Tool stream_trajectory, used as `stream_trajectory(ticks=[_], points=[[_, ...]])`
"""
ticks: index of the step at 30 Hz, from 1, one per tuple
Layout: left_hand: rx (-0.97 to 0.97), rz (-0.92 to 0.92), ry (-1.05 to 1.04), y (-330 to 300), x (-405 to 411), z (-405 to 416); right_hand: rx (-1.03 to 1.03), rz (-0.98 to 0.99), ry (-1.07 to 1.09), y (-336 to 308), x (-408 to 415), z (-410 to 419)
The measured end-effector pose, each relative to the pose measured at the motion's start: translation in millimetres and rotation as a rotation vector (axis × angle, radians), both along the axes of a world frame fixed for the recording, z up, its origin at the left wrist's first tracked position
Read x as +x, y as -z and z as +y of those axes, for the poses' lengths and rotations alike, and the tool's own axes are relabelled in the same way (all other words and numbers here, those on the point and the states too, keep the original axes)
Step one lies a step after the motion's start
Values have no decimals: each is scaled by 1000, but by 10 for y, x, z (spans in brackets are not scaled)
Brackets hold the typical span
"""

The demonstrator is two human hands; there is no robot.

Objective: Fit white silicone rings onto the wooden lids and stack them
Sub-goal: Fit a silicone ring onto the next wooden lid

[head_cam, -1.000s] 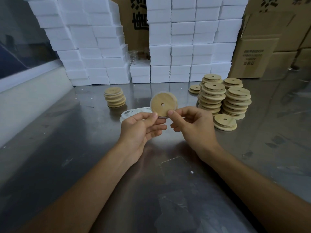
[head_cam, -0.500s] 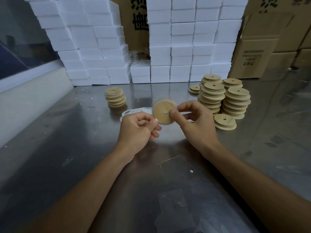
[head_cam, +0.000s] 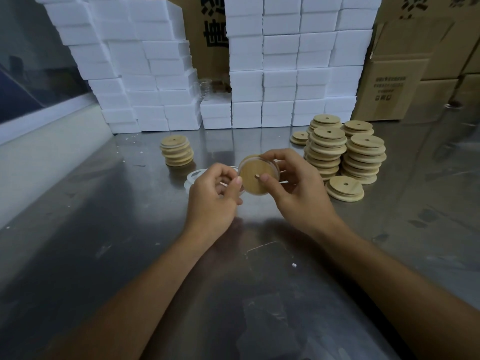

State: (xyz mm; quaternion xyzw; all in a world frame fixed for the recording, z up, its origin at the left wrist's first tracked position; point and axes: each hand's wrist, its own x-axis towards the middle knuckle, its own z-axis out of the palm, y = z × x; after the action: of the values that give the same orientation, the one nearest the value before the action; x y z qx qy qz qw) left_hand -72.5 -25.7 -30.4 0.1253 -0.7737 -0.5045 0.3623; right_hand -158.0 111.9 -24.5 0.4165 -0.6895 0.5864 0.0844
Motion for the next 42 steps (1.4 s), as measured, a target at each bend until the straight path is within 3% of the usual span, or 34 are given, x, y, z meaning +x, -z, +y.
stream_trajectory(ticks=[6,13,17,24,29,42], points=[[216,-94,138,-7,-6,69,-132,-59,74,-5,11,-16],[354,-107,134,-60,26,14,-152,-248,92,30,40,-48],[442,-27,54,-100,36,-167,-49,-294,135,78,65,-57],[813,197,-153,-130,-102,-778,47,-327,147,76,74,-55],[990,276,-81,-129,-214,-1123,73,-361,150,69,59,-41],[991,271,-120,-125,-453,-1421,80,-379,100,63,59,-46]])
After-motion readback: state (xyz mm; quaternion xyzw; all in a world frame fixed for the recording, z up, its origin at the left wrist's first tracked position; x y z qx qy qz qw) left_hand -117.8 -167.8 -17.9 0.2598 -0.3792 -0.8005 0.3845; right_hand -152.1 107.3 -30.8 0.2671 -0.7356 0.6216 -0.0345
